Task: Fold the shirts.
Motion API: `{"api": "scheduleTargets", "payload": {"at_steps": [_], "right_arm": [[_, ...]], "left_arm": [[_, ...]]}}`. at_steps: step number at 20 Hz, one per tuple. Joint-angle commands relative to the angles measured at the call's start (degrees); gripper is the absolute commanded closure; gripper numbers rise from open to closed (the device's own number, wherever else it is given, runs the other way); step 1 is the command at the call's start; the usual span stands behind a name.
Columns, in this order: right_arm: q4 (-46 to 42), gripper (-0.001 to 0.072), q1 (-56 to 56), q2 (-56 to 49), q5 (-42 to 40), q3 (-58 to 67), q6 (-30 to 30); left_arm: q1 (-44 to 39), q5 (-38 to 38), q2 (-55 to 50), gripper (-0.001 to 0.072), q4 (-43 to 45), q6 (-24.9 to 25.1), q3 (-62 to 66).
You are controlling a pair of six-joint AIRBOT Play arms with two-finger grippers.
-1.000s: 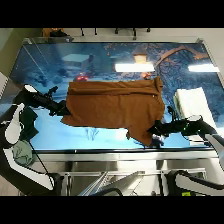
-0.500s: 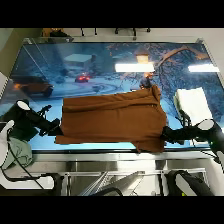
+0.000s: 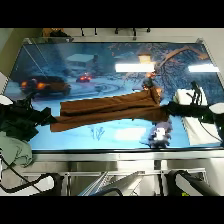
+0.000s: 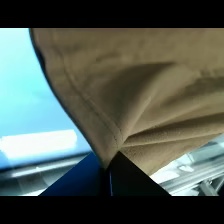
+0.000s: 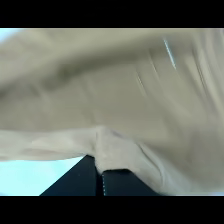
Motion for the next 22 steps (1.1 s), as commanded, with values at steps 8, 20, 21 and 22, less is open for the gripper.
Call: {"api": "scheduleTargets", "payload": {"at_steps": [8,20,21,22], "right_arm": [[18.1,0.0593,3.1,-37.9,-8.2,23.5,-20.3],[10.2,0.0319,0.4,-37.7,-5.8,30.6,-20.0],[10.1,0.0260,-1.0,-36.6,-3.8,30.6,-19.7],[9.6,0.0190,-3.0,-35.7,-1.4,30.6,-19.1]], "left_arm": [[-10.2,8.6,-26.3,0.0696,-2.1,-1.2,23.6],[-9.4,-1.6,-33.6,0.0013,-2.6,-0.7,40.1],[-9.0,-3.9,-33.5,0.0013,-2.6,-1.7,42.6],[-8.3,-6.0,-33.4,0.0013,-2.6,-2.8,45.0]]}}
